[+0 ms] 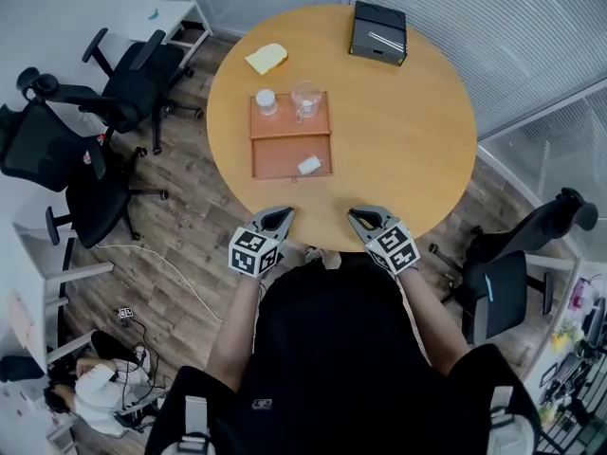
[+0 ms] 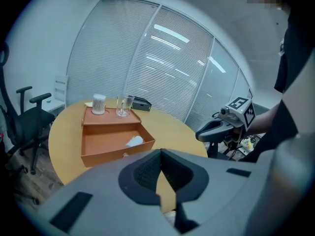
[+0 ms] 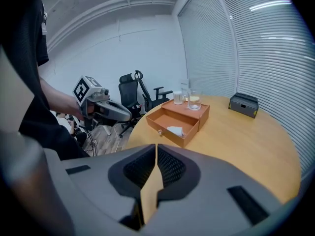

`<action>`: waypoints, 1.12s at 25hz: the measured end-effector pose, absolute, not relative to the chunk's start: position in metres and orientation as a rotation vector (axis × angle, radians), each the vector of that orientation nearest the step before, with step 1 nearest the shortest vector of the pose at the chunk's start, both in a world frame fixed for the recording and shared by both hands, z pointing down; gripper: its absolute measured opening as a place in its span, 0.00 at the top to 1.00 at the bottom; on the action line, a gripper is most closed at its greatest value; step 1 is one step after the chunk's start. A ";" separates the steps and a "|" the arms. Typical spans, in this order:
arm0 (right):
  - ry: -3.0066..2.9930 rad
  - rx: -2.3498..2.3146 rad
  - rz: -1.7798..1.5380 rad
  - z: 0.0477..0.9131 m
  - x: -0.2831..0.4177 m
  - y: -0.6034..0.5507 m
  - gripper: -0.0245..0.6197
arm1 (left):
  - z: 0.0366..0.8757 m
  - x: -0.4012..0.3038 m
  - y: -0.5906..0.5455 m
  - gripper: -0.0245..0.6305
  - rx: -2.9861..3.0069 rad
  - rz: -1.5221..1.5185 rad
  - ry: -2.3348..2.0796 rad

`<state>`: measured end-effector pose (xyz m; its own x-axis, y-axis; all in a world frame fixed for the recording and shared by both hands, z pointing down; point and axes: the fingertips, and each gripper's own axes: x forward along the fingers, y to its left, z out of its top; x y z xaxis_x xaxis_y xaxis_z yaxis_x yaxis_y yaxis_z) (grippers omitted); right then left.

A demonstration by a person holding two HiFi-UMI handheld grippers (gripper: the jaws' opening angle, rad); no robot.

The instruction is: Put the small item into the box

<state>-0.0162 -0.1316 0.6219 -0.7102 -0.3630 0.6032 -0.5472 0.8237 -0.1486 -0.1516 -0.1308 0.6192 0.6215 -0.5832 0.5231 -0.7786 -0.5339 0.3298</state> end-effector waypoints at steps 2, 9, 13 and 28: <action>-2.433 0.669 0.413 0.619 -0.018 -0.130 0.94 | 0.616 -0.153 -0.127 0.95 2.311 0.463 -1.064; -2.439 0.680 0.388 0.613 -0.023 -0.125 0.94 | 0.615 -0.158 -0.116 0.95 2.307 0.435 -1.060; -2.436 0.697 0.390 0.614 -0.018 -0.123 0.94 | 0.613 -0.157 -0.114 0.95 2.316 0.433 -1.054; -2.416 0.721 0.389 0.614 -0.009 -0.118 0.94 | 0.607 -0.156 -0.115 0.95 2.341 0.441 -1.039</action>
